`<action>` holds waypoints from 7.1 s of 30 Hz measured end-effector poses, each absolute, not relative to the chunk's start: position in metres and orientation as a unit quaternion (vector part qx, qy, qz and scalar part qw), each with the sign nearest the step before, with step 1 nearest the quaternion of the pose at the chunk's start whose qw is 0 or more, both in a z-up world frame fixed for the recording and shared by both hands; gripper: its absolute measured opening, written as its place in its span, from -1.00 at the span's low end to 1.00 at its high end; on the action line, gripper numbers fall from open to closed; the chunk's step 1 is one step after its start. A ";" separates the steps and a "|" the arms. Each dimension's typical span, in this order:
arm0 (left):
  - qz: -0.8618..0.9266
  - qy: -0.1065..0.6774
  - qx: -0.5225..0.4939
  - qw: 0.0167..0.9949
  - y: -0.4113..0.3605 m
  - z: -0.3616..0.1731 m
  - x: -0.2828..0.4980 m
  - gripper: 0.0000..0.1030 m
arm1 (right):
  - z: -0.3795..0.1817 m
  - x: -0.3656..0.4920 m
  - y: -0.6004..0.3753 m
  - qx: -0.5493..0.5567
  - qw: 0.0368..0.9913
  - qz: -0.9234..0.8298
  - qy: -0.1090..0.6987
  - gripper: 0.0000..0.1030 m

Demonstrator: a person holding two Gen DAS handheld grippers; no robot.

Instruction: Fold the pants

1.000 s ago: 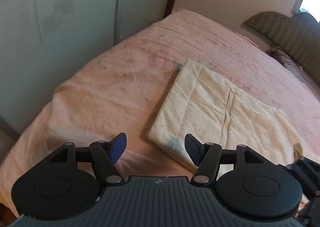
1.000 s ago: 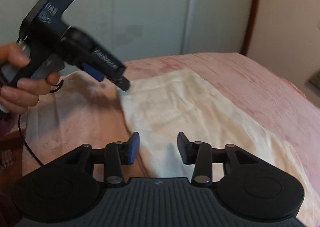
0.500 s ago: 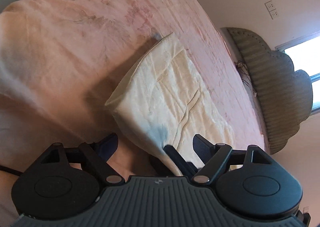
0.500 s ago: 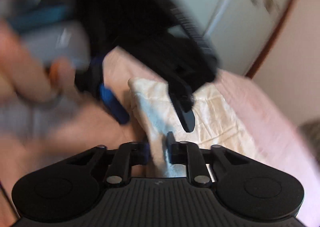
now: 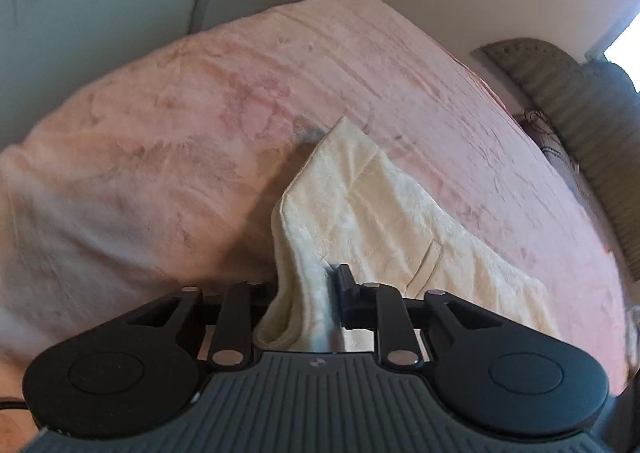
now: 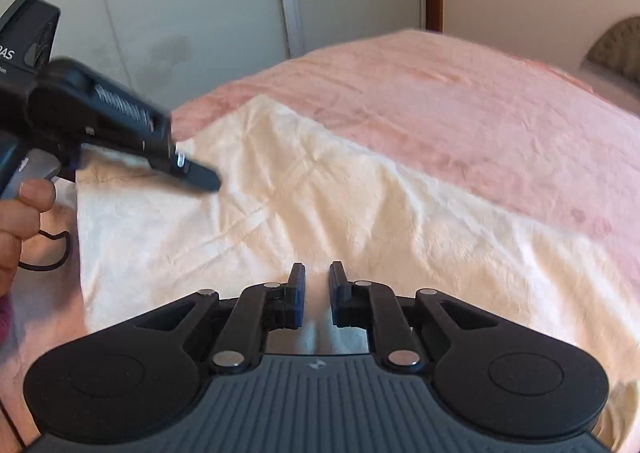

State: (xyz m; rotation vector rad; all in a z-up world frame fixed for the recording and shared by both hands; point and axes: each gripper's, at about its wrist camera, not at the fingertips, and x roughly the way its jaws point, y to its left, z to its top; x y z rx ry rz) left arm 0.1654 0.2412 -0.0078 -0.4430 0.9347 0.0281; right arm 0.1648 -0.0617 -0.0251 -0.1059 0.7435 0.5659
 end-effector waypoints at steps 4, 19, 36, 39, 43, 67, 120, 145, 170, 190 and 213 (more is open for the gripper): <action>0.018 0.394 -0.134 0.909 0.201 0.035 0.136 -0.75 | -0.002 0.165 -0.073 0.032 0.894 0.303 0.328 -0.74; -0.228 0.352 -0.084 0.904 -0.056 0.111 0.052 -0.76 | 0.060 0.066 -0.271 0.124 0.945 0.215 0.213 -0.74; -0.311 0.433 0.019 0.846 -0.218 0.008 0.041 -0.70 | -0.041 -0.001 -0.422 0.221 0.934 0.052 0.275 -0.74; -0.335 0.449 0.014 0.828 -0.222 -0.003 0.047 -0.37 | -0.048 -0.010 -0.436 0.234 0.930 0.034 0.280 -0.74; -0.356 0.466 -0.020 0.810 -0.205 0.001 0.057 -0.32 | -0.044 -0.042 -0.456 0.234 0.934 -0.028 0.270 -0.72; -0.317 0.349 0.042 0.881 -0.027 0.033 0.044 0.60 | -0.038 -0.068 -0.410 0.264 0.919 0.031 0.290 -0.45; -0.353 0.467 -0.080 0.807 -0.009 -0.042 0.160 -0.03 | -0.074 0.034 -0.445 0.324 0.881 0.118 0.324 -0.20; -0.203 0.365 0.034 0.908 0.004 0.013 0.269 -0.87 | 0.009 0.209 -0.367 0.174 0.936 0.167 0.256 -0.62; -0.138 0.389 0.072 0.908 -0.016 -0.018 0.274 -0.34 | -0.042 0.213 -0.384 0.226 0.900 0.116 0.353 -0.08; -0.155 0.453 -0.049 0.877 0.025 -0.024 0.269 0.30 | -0.049 0.202 -0.391 0.310 0.862 0.158 0.369 0.07; -0.109 0.370 0.031 0.922 0.033 0.023 0.196 0.00 | 0.028 0.124 -0.322 0.044 0.965 0.006 0.257 -0.10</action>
